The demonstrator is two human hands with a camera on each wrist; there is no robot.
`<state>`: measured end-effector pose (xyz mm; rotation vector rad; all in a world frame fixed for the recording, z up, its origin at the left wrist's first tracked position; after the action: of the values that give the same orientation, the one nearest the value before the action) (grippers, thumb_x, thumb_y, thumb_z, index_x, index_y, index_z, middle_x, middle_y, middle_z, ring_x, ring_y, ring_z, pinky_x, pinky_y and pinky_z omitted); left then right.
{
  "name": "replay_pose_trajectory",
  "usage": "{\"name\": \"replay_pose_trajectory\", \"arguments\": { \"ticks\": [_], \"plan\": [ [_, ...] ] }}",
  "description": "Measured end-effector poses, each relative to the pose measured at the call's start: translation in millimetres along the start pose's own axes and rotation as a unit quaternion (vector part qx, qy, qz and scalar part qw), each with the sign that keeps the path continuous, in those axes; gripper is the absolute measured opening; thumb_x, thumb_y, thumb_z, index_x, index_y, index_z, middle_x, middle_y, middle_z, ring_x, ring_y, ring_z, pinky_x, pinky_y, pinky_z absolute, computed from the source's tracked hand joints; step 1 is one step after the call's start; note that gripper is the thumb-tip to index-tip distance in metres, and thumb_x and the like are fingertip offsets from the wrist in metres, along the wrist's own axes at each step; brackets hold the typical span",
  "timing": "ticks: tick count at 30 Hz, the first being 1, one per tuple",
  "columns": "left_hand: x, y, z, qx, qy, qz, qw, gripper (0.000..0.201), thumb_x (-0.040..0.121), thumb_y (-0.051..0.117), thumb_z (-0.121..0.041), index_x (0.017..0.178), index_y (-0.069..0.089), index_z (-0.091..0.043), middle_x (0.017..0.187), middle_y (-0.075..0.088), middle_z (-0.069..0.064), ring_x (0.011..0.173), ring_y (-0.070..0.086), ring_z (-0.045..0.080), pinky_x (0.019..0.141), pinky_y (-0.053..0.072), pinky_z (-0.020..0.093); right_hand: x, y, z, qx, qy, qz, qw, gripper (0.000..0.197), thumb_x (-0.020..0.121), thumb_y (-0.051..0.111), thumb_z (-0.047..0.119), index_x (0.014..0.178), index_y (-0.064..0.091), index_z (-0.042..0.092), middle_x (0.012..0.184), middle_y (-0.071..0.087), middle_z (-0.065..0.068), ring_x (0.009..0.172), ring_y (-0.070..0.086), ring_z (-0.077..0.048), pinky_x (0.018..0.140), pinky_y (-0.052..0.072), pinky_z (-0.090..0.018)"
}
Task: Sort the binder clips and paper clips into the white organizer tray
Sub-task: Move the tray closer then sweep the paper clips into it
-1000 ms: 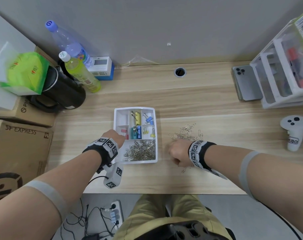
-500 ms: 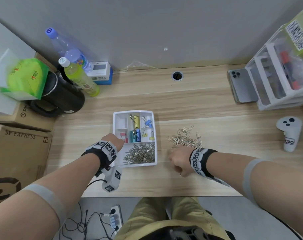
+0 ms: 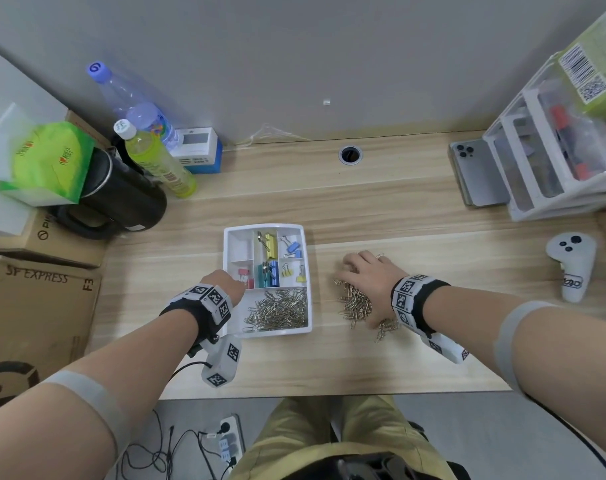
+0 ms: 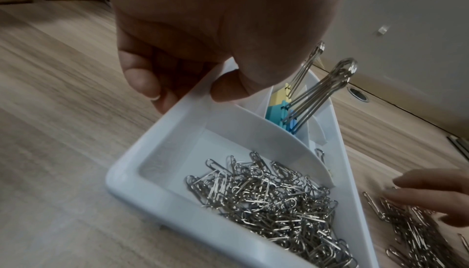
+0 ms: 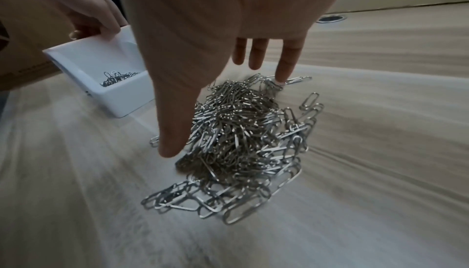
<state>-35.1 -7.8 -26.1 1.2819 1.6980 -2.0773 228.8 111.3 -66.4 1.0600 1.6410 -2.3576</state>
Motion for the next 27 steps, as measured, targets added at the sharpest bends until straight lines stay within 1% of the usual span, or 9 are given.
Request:
{"name": "replay_pose_trajectory", "arguments": {
  "ticks": [1, 3, 6, 9, 15, 19, 21, 24, 27],
  "plan": [
    [0, 0, 0, 0.0, 0.0, -0.001, 1.0, 0.026, 0.095, 0.047, -0.017, 0.07, 0.045, -0.009, 0.071, 0.052, 0.006, 0.059, 0.049, 0.018, 0.06, 0.041, 0.028, 1, 2, 1, -0.011, -0.002, 0.007, 1.0, 0.125, 0.039, 0.087, 0.056, 0.144, 0.022, 0.039, 0.145, 0.02, -0.002, 0.131, 0.025, -0.025, 0.097, 0.043, -0.048],
    [0, 0, 0, -0.001, 0.0, 0.0, 1.0, 0.025, 0.094, 0.046, -0.016, 0.07, 0.045, -0.009, 0.071, 0.051, 0.006, 0.059, 0.048, 0.018, 0.057, 0.04, 0.027, 2, 5, 6, -0.039, -0.018, 0.018, 0.999, 0.125, 0.039, 0.088, 0.055, 0.144, 0.021, 0.04, 0.151, 0.017, -0.003, 0.136, 0.022, -0.028, 0.099, 0.04, -0.05],
    [1, 1, 1, -0.004, -0.001, 0.001, 1.0, 0.024, 0.093, 0.046, -0.014, 0.07, 0.045, -0.009, 0.071, 0.052, 0.007, 0.058, 0.047, 0.018, 0.057, 0.039, 0.026, 1, 7, 13, -0.069, -0.04, 0.025, 0.997, 0.112, 0.05, 0.088, 0.05, 0.144, 0.027, 0.04, 0.155, 0.015, -0.002, 0.139, 0.02, -0.029, 0.103, 0.037, -0.05],
    [2, 1, 1, -0.007, 0.001, -0.002, 1.0, 0.023, 0.092, 0.047, -0.014, 0.07, 0.046, -0.008, 0.069, 0.052, 0.007, 0.058, 0.047, 0.019, 0.058, 0.039, 0.027, 0, 3, 13, -0.052, -0.057, 0.023, 0.997, 0.096, 0.062, 0.086, 0.041, 0.141, 0.033, 0.041, 0.155, 0.019, 0.001, 0.136, 0.024, -0.027, 0.098, 0.043, -0.048],
    [3, 2, 1, -0.011, 0.0, 0.0, 1.0, 0.022, 0.091, 0.046, -0.013, 0.07, 0.045, -0.009, 0.072, 0.053, 0.007, 0.06, 0.049, 0.019, 0.06, 0.041, 0.028, -2, 6, 13, 0.003, -0.072, 0.016, 0.997, 0.065, 0.076, 0.078, 0.035, 0.133, 0.046, 0.037, 0.14, 0.034, 0.002, 0.124, 0.031, -0.021, 0.089, 0.047, -0.038],
    [4, 2, 1, -0.014, 0.001, -0.001, 1.0, 0.022, 0.092, 0.046, -0.013, 0.07, 0.044, -0.009, 0.072, 0.053, 0.007, 0.06, 0.048, 0.019, 0.062, 0.042, 0.029, 0, 8, 13, 0.043, -0.077, 0.008, 0.996, 0.039, 0.083, 0.072, 0.03, 0.119, 0.059, 0.029, 0.129, 0.041, 0.002, 0.12, 0.034, -0.018, 0.085, 0.037, -0.028],
    [5, 2, 1, -0.012, 0.001, -0.002, 1.0, 0.022, 0.092, 0.046, -0.014, 0.07, 0.044, -0.009, 0.072, 0.052, 0.007, 0.06, 0.049, 0.019, 0.059, 0.041, 0.028, 0, 10, 13, 0.062, -0.077, 0.01, 0.995, 0.029, 0.085, 0.07, 0.025, 0.114, 0.064, 0.025, 0.128, 0.044, 0.002, 0.121, 0.036, -0.018, 0.089, 0.037, -0.028],
    [4, 3, 2, -0.007, 0.001, -0.003, 1.0, 0.023, 0.093, 0.046, -0.015, 0.07, 0.044, -0.01, 0.071, 0.052, 0.006, 0.059, 0.048, 0.018, 0.056, 0.039, 0.027, -1, 12, 12, 0.092, -0.068, 0.014, 0.993, 0.022, 0.084, 0.067, 0.017, 0.105, 0.067, 0.022, 0.125, 0.049, 0.002, 0.119, 0.039, -0.019, 0.097, 0.041, -0.032],
    [5, 3, 3, -0.007, 0.002, -0.004, 1.0, 0.023, 0.093, 0.046, -0.015, 0.07, 0.044, -0.01, 0.071, 0.052, 0.006, 0.059, 0.048, 0.018, 0.057, 0.04, 0.027, -1, 10, 13, 0.108, -0.062, 0.017, 0.992, 0.019, 0.083, 0.064, 0.01, 0.1, 0.069, 0.016, 0.119, 0.055, -0.001, 0.114, 0.044, -0.021, 0.097, 0.04, -0.033]
  ]
}}
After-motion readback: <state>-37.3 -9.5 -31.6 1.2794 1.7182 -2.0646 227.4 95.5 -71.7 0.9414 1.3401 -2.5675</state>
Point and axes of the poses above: each hand's wrist, its own x-axis towards the middle knuckle, its own y-axis out of the palm, z = x × y, the point moved 7 cm from there along x, towards the middle knuckle
